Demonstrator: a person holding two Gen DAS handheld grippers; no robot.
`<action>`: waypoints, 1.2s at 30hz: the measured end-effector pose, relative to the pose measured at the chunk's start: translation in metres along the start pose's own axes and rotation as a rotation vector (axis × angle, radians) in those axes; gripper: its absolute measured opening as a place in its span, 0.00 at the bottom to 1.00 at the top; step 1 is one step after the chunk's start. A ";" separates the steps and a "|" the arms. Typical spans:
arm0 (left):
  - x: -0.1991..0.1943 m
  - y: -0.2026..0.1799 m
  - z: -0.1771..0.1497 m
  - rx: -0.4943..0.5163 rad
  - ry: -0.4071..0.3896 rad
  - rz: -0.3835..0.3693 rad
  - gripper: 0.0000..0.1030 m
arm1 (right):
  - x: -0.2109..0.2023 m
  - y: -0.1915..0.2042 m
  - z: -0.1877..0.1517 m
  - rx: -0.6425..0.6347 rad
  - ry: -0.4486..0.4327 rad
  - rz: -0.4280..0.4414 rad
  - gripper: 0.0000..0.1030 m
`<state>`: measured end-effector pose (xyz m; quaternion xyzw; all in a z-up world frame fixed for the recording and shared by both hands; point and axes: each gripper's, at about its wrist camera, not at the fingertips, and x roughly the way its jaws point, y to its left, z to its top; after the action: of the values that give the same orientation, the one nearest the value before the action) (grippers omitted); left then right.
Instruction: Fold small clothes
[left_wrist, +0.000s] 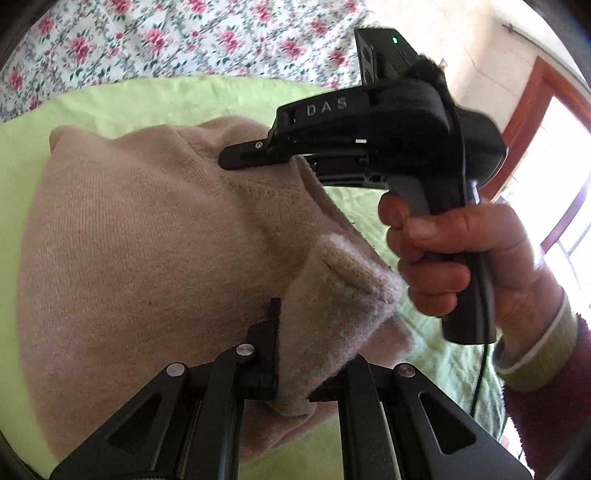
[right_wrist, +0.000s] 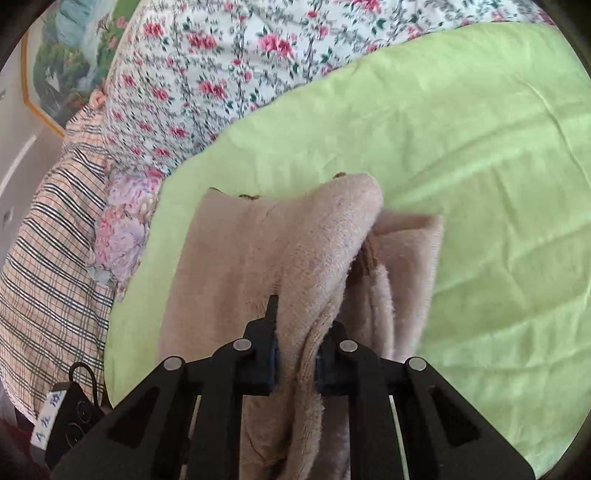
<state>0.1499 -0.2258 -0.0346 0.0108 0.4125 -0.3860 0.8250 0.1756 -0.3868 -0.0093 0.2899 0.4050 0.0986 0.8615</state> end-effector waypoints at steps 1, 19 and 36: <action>-0.001 -0.002 0.001 0.017 -0.007 -0.005 0.07 | -0.002 -0.001 0.001 0.005 -0.015 -0.002 0.15; -0.077 0.031 -0.028 -0.037 0.018 -0.047 0.75 | -0.051 -0.012 -0.042 0.046 -0.091 -0.175 0.65; -0.021 0.180 0.025 -0.448 0.106 -0.155 0.83 | -0.010 -0.039 -0.027 0.198 0.018 0.021 0.72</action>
<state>0.2758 -0.0948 -0.0580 -0.1838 0.5301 -0.3461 0.7520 0.1458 -0.4114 -0.0396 0.3772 0.4175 0.0697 0.8237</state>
